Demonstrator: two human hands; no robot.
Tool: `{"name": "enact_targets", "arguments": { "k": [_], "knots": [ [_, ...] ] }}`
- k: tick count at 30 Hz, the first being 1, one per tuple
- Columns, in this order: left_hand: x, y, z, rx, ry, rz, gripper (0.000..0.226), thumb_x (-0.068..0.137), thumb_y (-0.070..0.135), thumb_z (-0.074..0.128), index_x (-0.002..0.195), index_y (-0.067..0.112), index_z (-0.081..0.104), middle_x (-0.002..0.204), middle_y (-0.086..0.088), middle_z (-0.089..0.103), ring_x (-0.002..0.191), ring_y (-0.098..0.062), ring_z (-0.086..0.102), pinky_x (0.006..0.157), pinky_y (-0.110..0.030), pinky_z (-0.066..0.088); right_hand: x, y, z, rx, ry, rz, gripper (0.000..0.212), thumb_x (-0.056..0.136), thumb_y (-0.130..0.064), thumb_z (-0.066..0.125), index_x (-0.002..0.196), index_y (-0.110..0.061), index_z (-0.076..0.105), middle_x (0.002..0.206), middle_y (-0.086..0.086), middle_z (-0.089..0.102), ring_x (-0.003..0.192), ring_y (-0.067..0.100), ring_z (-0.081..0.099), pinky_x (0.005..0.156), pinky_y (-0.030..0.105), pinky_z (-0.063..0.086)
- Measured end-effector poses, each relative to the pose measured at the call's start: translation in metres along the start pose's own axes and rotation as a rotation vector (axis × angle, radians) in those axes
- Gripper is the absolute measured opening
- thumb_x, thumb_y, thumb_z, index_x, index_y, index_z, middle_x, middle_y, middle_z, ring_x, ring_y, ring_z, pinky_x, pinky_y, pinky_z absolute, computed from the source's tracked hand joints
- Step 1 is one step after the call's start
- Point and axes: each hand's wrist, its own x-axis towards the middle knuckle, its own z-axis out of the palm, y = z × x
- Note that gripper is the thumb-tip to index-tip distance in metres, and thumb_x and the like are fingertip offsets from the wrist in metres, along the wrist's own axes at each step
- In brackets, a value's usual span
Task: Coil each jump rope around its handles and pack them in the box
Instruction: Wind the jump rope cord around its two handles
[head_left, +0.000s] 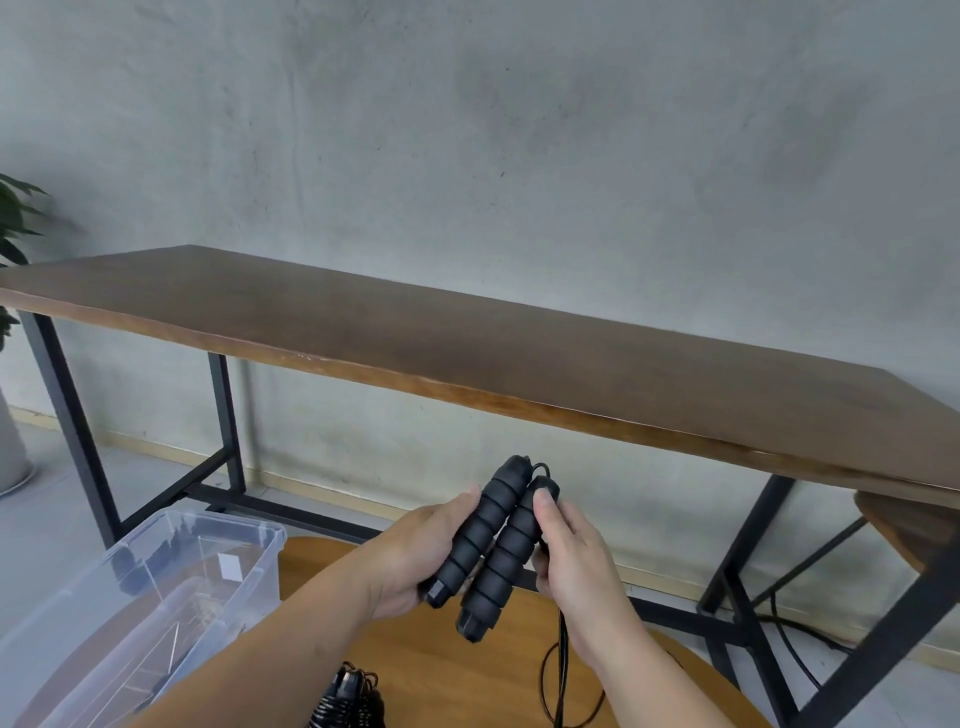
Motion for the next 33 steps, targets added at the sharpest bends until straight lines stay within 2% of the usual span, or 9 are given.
{"name": "enact_targets", "arguments": {
  "k": [6,10,12,15,17,21,24,27,33],
  "knots": [
    [-0.003,-0.006,0.011,-0.091,0.033,-0.031,0.054,0.102,0.053,0.037,0.109,0.008,0.066,0.069,0.001,0.071,0.059,-0.009,0.065,0.061,-0.024,0.05,-0.001,0.003,0.007,0.145,0.017,0.041,0.031,0.099,-0.05,0.046,0.105,-0.03,0.069,0.103,-0.004,0.074,0.1,0.016,0.069,0.089,0.041,0.057],
    [-0.007,-0.01,0.012,-0.217,-0.098,-0.113,0.059,0.096,0.063,0.041,0.128,0.019,0.065,0.118,-0.006,0.072,0.11,-0.021,0.068,0.1,-0.04,0.051,-0.001,0.005,0.006,0.166,0.041,0.052,0.029,0.098,-0.05,0.048,0.103,-0.031,0.071,0.102,-0.003,0.074,0.102,0.018,0.068,0.095,0.046,0.054],
    [-0.006,-0.013,0.013,-0.232,-0.142,-0.15,0.063,0.093,0.067,0.04,0.129,0.022,0.065,0.124,-0.007,0.069,0.116,-0.023,0.064,0.103,-0.043,0.048,-0.001,0.006,0.006,0.17,0.038,0.041,0.029,0.099,-0.049,0.048,0.1,-0.032,0.071,0.1,-0.001,0.074,0.098,0.019,0.069,0.083,0.04,0.057],
    [-0.005,-0.013,0.015,-0.291,-0.216,-0.179,0.074,0.091,0.072,0.035,0.126,0.015,0.068,0.115,-0.014,0.068,0.104,-0.029,0.065,0.095,-0.045,0.05,-0.002,0.005,0.004,0.163,0.04,0.031,0.033,0.097,-0.054,0.046,0.097,-0.032,0.071,0.093,0.004,0.072,0.08,0.022,0.064,0.059,0.033,0.052],
    [-0.004,-0.012,0.015,-0.347,-0.258,-0.192,0.079,0.088,0.073,0.038,0.122,0.009,0.069,0.1,-0.017,0.066,0.089,-0.031,0.065,0.091,-0.048,0.052,0.0,0.008,0.002,0.137,0.043,0.014,0.036,0.095,-0.058,0.045,0.095,-0.034,0.071,0.09,0.0,0.071,0.082,0.02,0.065,0.07,0.038,0.054],
    [-0.005,-0.007,0.015,-0.359,-0.301,-0.207,0.084,0.083,0.08,0.039,0.119,0.009,0.064,0.085,-0.011,0.057,0.066,-0.02,0.052,0.063,-0.031,0.047,0.002,0.01,-0.003,0.106,0.004,0.02,0.035,0.097,-0.058,0.044,0.096,-0.034,0.071,0.098,-0.001,0.072,0.091,0.02,0.069,0.09,0.046,0.054],
    [-0.003,-0.007,0.013,-0.365,-0.332,-0.197,0.086,0.083,0.081,0.039,0.121,0.006,0.061,0.085,-0.011,0.056,0.065,-0.02,0.051,0.059,-0.029,0.043,-0.004,0.007,-0.006,0.138,-0.033,0.011,0.035,0.097,-0.057,0.04,0.105,-0.035,0.067,0.102,-0.009,0.071,0.092,0.011,0.068,0.076,0.024,0.053],
    [-0.002,-0.006,0.01,-0.38,-0.384,-0.175,0.081,0.086,0.077,0.041,0.115,0.006,0.066,0.087,-0.011,0.056,0.066,-0.02,0.05,0.059,-0.029,0.042,-0.006,0.01,-0.007,0.161,0.027,0.062,0.038,0.103,-0.052,0.031,0.113,-0.032,0.062,0.104,-0.009,0.065,0.083,0.011,0.061,0.073,0.027,0.048],
    [-0.005,-0.003,0.001,-0.504,-0.409,-0.173,0.079,0.087,0.071,0.048,0.116,-0.001,0.065,0.089,-0.014,0.054,0.063,-0.021,0.05,0.054,-0.03,0.045,0.003,0.023,-0.019,0.034,0.024,0.129,0.032,0.105,-0.028,0.043,0.096,-0.016,0.071,0.067,0.001,0.044,0.051,0.009,0.034,0.046,0.017,0.031]
  ]
}}
